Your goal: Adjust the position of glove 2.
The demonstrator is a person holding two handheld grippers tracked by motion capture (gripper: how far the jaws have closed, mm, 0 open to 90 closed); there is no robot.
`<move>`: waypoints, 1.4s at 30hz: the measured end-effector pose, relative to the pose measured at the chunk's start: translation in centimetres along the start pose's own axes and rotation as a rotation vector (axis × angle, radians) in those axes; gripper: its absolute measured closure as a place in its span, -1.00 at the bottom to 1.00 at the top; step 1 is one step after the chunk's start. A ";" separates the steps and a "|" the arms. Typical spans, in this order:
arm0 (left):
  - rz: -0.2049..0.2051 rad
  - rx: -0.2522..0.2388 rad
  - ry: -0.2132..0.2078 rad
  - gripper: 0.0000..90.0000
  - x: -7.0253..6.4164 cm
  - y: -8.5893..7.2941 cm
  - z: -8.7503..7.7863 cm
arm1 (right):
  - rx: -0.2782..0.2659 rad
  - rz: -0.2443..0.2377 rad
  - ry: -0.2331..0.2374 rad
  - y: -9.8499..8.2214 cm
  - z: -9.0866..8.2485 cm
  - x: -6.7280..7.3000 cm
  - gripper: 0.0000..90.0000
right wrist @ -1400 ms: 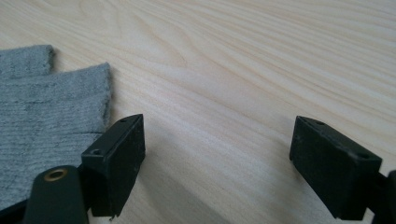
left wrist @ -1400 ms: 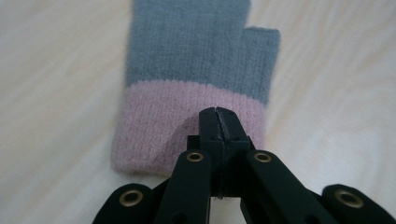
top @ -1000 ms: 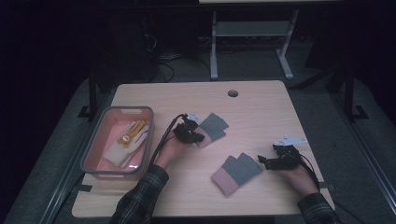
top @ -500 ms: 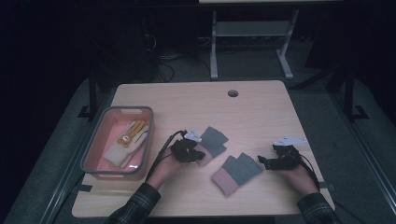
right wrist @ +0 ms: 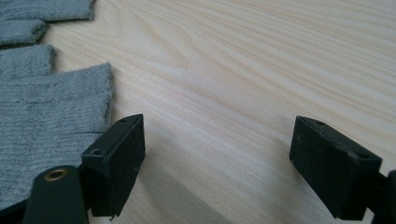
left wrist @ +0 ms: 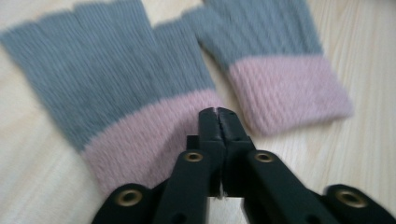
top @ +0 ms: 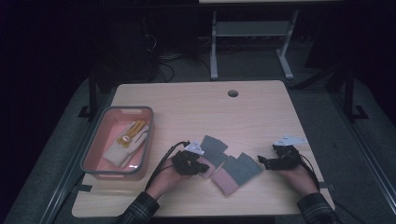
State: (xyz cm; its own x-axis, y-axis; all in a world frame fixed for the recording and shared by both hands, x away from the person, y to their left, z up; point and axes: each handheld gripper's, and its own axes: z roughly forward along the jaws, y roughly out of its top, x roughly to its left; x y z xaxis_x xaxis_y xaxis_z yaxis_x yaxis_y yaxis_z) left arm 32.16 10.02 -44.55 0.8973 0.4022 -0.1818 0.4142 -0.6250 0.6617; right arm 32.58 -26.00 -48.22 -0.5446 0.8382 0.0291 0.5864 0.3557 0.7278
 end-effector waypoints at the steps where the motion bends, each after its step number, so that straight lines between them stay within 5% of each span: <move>1: 0.000 -0.015 0.013 0.83 0.2 0.2 -0.4 | 0.000 0.000 0.000 0.0 0.0 0.0 -0.60; 5: -0.062 -0.066 0.100 0.52 1.7 0.4 -1.6 | 0.000 -0.001 0.000 0.0 0.0 0.0 -0.60; 10: -0.142 -0.061 0.142 0.22 3.2 -0.4 -1.4 | 0.001 0.002 0.001 0.0 0.0 0.0 -0.60; 17: -0.156 -0.013 0.174 0.14 3.3 -0.7 -0.1 | -0.005 -0.005 0.008 0.0 -0.1 0.1 -0.45; 20: -0.167 -0.008 0.163 0.14 3.5 -1.0 0.1 | -0.001 -0.012 0.029 0.1 -0.6 0.4 -0.03; 24: -0.211 -0.028 0.119 0.32 3.9 -1.2 0.3 | -0.007 -0.007 0.111 0.6 -2.0 1.2 0.57; 28: -0.212 -0.008 0.124 0.48 3.7 -1.1 0.3 | 0.006 -0.065 0.198 0.7 -3.2 3.1 0.91; 32: -0.186 0.003 0.156 0.77 3.4 -0.7 0.1 | 0.035 -0.133 0.267 0.2 -4.0 5.4 1.00; 36: -0.171 -0.008 0.202 0.80 2.8 -0.3 0.2 | 0.080 -0.200 0.338 -0.5 -4.1 7.6 1.00; 42: -0.170 -0.050 0.224 0.80 2.9 0.2 -0.8 | 0.118 -0.239 0.373 -0.6 -3.1 8.7 1.00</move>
State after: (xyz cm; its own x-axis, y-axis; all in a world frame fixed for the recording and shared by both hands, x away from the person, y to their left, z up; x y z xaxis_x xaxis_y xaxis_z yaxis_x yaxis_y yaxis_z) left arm 34.73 11.56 -44.37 0.7576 0.6392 -0.1317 0.5425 -0.5046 0.6716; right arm 25.66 -20.17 -46.27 -0.8392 0.5280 0.1302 0.4701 0.5840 0.6618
